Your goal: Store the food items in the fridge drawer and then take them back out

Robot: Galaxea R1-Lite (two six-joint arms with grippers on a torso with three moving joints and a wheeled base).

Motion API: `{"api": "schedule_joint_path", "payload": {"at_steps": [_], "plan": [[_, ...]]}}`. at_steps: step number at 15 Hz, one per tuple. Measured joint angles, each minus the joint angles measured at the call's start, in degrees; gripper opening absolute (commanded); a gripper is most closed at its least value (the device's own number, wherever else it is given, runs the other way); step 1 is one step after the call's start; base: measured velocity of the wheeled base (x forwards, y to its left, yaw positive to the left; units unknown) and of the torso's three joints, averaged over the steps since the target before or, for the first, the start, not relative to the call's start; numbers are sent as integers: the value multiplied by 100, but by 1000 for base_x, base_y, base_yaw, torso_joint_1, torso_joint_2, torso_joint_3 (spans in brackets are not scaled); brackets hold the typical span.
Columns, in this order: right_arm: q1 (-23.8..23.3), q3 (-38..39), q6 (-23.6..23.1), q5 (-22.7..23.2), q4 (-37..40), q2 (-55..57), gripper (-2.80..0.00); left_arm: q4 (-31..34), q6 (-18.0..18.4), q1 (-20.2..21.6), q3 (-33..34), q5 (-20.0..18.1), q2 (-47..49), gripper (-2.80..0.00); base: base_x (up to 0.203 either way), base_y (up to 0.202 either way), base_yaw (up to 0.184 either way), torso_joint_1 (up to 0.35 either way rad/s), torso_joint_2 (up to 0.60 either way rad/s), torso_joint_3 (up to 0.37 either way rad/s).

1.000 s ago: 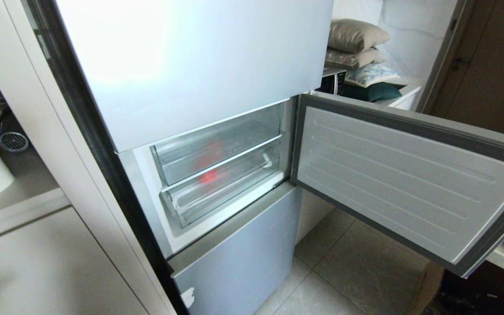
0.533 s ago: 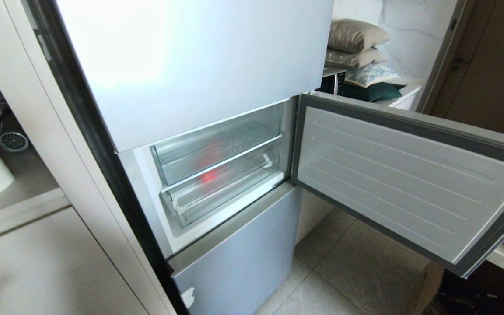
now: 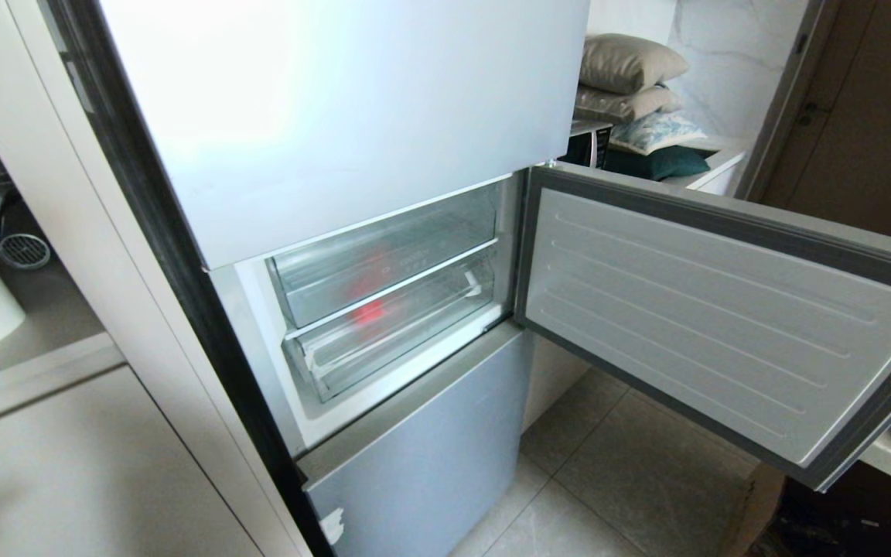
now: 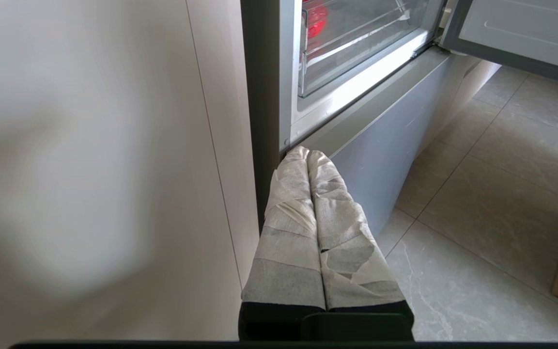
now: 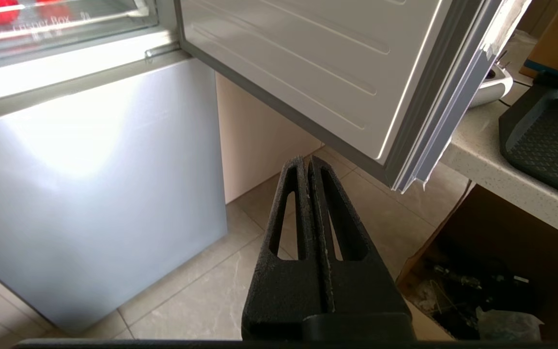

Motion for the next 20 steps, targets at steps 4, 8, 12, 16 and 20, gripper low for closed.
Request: {"api": "schedule_joint_path", "payload": {"at_steps": [4,8,12,16,20], "plan": [[5,0,16,-7,4,-49,-280,0,0,0,0,2,0,-280,0,0,0,-85,173,91],[5,0,20,-7,4,-52,-280,0,0,0,0,2,0,-280,0,0,0,-147,321,167],[5,0,97,-12,-4,-52,-280,0,0,0,0,2,0,-280,0,0,0,-156,336,180],[5,0,130,-17,-3,-52,-280,0,0,0,0,0,0,-280,0,0,0,-177,374,197],[5,0,133,-15,-4,-52,-280,0,0,0,0,0,0,-280,0,0,0,-226,486,258]]}}
